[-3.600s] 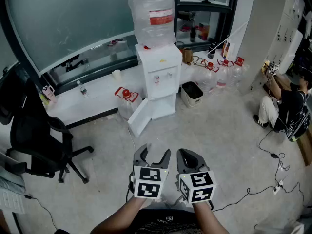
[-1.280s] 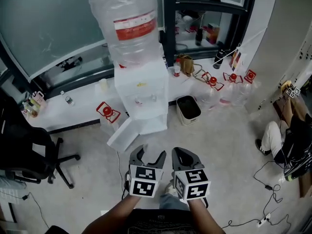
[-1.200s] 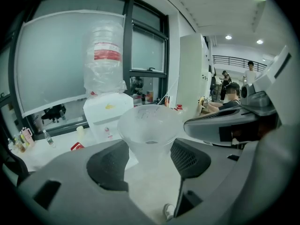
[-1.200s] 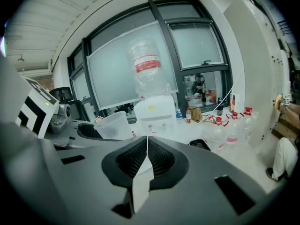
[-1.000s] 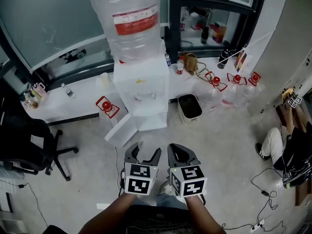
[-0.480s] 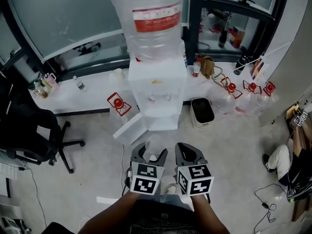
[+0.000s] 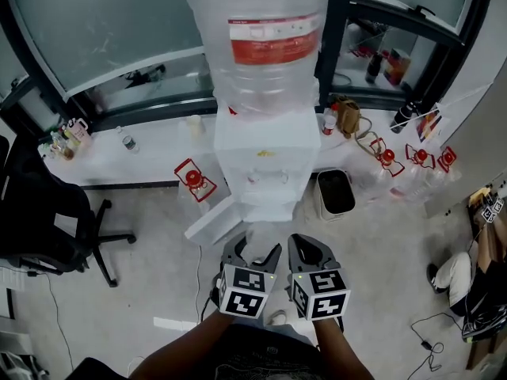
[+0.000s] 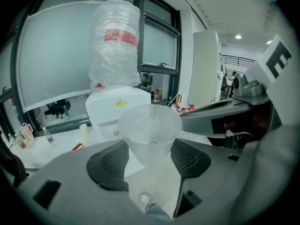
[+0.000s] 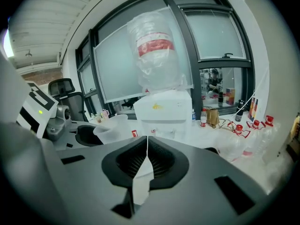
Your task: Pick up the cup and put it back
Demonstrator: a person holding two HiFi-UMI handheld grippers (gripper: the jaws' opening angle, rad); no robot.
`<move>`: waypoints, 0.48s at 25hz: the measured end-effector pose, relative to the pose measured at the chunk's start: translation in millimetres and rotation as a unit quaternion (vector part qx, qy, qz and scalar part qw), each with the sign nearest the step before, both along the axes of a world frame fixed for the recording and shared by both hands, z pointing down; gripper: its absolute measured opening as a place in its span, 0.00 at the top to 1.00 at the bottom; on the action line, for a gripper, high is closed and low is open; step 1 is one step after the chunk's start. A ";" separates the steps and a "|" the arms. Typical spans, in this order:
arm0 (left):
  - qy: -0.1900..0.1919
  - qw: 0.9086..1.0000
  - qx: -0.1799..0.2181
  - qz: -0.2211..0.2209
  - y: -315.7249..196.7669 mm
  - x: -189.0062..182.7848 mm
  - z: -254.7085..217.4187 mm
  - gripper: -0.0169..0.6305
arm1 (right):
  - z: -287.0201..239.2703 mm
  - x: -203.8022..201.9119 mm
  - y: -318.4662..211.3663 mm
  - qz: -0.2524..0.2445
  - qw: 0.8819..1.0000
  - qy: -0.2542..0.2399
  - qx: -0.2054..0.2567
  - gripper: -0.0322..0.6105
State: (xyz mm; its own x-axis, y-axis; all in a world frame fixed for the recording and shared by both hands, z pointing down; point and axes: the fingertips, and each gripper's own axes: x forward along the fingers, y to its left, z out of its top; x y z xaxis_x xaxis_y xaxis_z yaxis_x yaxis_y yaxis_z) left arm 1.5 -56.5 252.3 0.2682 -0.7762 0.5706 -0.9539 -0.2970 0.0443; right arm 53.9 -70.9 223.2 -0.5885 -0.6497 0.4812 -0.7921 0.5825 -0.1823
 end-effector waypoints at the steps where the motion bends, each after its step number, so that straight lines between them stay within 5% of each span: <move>1: 0.001 1.000 -0.002 0.002 -6.7 -2.1 2.3 0.55 | 2.0 -3.9 -7.2 0.000 1.000 0.000 -0.003 0.92; 12: -0.001 0.999 -0.030 0.034 -72.9 -15.7 44.0 0.55 | 37.2 -28.3 -80.0 0.012 1.000 0.003 -0.027 0.92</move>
State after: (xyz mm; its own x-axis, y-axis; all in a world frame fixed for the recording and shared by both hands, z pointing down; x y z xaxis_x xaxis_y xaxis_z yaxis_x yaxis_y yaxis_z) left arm -14.2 -129.4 296.3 0.3181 -0.7207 0.6160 -0.9317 -0.3577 0.0627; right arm 25.5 -150.9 260.4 -0.5704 -0.6359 0.5199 -0.8066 0.5530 -0.2085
